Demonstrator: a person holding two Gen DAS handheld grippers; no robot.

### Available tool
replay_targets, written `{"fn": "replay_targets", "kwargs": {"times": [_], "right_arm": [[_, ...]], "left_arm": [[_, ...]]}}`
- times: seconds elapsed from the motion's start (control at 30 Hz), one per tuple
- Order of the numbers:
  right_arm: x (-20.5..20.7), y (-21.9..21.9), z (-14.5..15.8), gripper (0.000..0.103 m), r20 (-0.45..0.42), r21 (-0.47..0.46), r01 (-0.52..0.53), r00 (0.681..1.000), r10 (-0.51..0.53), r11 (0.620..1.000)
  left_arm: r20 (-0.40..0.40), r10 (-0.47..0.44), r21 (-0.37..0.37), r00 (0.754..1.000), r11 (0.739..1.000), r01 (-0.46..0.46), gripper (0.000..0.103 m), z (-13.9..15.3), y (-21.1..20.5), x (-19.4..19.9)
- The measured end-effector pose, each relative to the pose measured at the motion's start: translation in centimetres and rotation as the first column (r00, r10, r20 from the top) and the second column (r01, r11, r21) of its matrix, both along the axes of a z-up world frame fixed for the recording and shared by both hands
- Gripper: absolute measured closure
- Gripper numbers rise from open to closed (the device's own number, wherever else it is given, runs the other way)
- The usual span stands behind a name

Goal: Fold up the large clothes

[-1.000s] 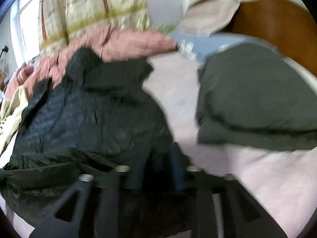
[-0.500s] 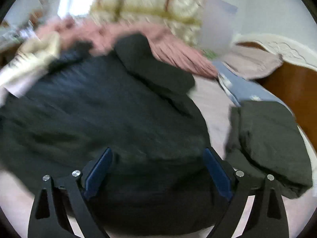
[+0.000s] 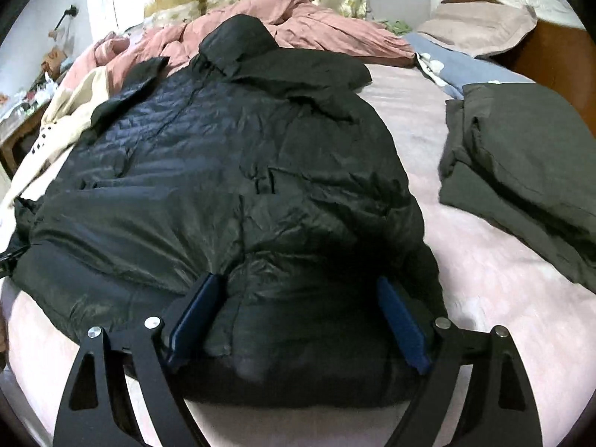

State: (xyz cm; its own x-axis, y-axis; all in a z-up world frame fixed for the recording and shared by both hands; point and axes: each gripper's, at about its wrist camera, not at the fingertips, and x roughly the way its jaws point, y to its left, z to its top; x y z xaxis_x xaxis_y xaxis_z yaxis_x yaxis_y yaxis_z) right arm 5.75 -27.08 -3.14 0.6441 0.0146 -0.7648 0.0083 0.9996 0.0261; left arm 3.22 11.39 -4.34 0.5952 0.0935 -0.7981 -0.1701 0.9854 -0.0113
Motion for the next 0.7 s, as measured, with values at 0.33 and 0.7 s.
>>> {"fn": "replay_targets", "kwargs": {"times": [0.33, 0.7], "right_arm": [[-4.8, -0.5, 2.0, 0.015, 0.121, -0.016, 0.065, 0.991, -0.062, 0.998], [-0.6, 0.5, 3.1, 0.051, 0.094, 0.033, -0.043, 0.995, 0.040, 0.999]], "left_arm": [[0.198, -0.005, 0.032, 0.980, 0.999, -0.001, 0.006, 3.0, -0.5, -3.8], [0.219, -0.084, 0.142, 0.972, 0.988, 0.054, 0.007, 4.4, -2.6, 1.4]]}}
